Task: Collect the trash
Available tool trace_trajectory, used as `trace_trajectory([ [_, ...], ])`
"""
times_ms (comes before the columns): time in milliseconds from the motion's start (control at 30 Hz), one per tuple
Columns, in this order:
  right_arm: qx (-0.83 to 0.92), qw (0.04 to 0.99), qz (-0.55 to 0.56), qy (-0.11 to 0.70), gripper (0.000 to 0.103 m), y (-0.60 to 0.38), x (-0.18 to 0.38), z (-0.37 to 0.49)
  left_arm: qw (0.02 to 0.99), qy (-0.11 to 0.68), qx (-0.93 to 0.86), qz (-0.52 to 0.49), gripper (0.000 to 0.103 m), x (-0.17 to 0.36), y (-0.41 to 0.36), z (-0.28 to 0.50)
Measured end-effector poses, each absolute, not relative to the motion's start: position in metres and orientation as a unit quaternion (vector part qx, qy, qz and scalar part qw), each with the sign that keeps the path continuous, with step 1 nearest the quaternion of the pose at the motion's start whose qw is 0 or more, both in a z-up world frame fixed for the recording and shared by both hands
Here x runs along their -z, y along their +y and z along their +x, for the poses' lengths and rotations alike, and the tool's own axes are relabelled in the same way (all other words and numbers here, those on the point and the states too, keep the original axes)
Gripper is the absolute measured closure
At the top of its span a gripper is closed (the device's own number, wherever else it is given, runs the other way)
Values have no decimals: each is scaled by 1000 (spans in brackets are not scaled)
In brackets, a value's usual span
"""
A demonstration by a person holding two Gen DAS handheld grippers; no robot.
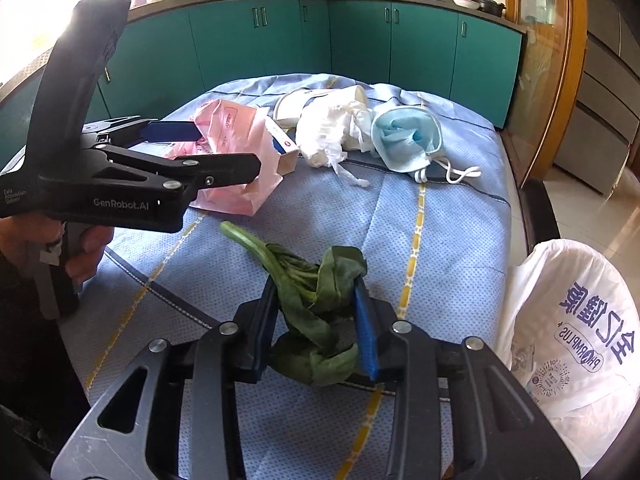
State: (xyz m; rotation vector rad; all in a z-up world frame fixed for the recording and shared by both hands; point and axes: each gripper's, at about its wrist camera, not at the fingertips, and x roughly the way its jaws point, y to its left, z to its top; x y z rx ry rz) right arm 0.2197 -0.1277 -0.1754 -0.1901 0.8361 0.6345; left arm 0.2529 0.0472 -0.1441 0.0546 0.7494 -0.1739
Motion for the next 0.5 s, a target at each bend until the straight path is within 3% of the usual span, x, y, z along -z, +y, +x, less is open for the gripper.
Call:
trace_trajectory([
  [67,-302,863,-88,395,61,-128,174,220,927,365,83,28,5,144,47,253],
  [200,-299,872,-84,379,36,-130,169,217,928,364,79,26,5,144,48,253],
  [500,-294,872,-80,382,35,-132,168,220,928,365,73,24,5,146,50,254],
])
